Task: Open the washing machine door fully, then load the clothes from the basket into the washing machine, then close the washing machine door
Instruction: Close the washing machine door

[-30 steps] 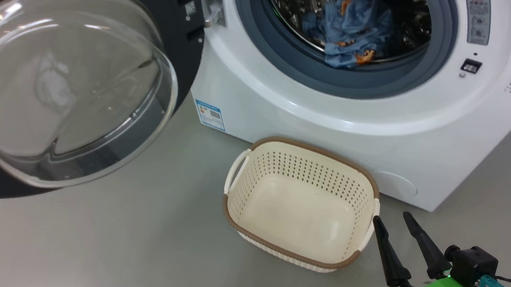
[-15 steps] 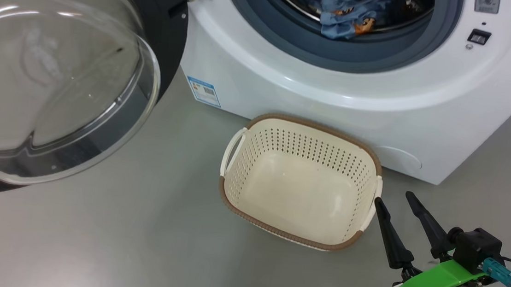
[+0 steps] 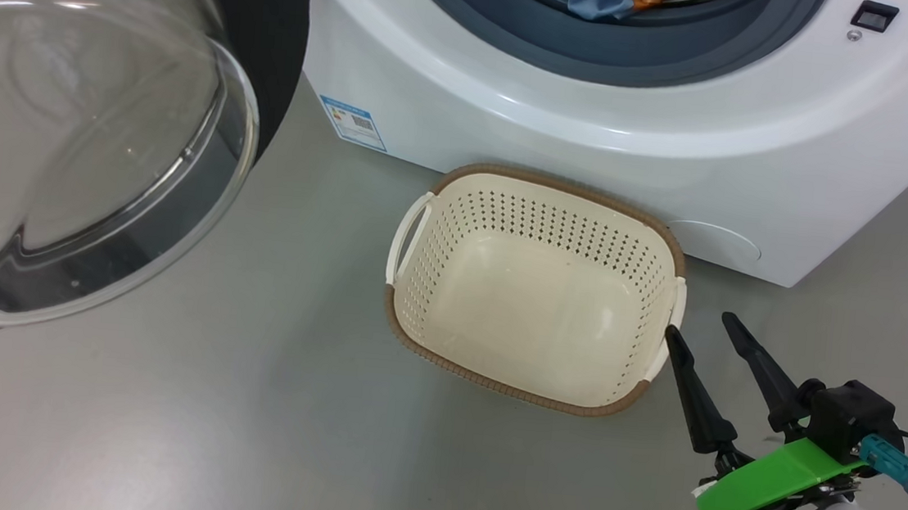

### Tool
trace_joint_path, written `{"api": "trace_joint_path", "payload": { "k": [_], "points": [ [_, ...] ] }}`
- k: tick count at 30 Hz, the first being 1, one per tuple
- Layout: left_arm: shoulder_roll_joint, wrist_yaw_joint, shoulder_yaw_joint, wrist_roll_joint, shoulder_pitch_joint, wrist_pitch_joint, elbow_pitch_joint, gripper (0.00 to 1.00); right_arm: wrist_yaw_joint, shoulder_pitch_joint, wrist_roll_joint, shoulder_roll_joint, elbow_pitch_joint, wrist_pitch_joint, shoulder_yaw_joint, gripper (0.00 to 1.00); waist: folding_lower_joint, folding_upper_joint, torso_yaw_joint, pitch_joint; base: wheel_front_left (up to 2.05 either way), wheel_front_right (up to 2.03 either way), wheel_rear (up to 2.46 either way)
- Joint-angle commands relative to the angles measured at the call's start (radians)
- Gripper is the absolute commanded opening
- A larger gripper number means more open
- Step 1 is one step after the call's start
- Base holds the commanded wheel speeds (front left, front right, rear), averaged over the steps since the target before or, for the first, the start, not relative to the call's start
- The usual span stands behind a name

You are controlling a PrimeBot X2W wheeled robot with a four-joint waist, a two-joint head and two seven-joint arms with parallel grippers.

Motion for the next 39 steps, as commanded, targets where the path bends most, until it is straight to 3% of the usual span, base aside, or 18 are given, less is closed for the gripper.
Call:
{"api": "trace_joint_path", "payload": {
  "k": [1,20,39],
  "points": [
    [0.061,-0.003,0.006,-0.008,-0.021,0.037,-0.014,0.00,0.001,-0.017,-0.003,-0.001,-0.021,-0.005,0.024,1.00,0.0000,-0.0001,-0.002,-0.002,0.00,0.00,0.00],
    [0.063,-0.003,-0.061,-0.039,-0.011,0.244,-0.021,0.00,0.001,-0.014,-0.001,0.016,-0.006,-0.005,0.009,1.00,0.0000,-0.0001,0.010,-0.060,0.00,0.00,0.00],
    [0.062,-0.003,-0.083,-0.110,0.064,0.460,-0.137,0.00,0.001,0.054,0.012,0.026,-0.011,-0.005,-0.015,1.00,0.0000,-0.0001,0.022,-0.176,0.00,0.00,0.00]
  ]
}}
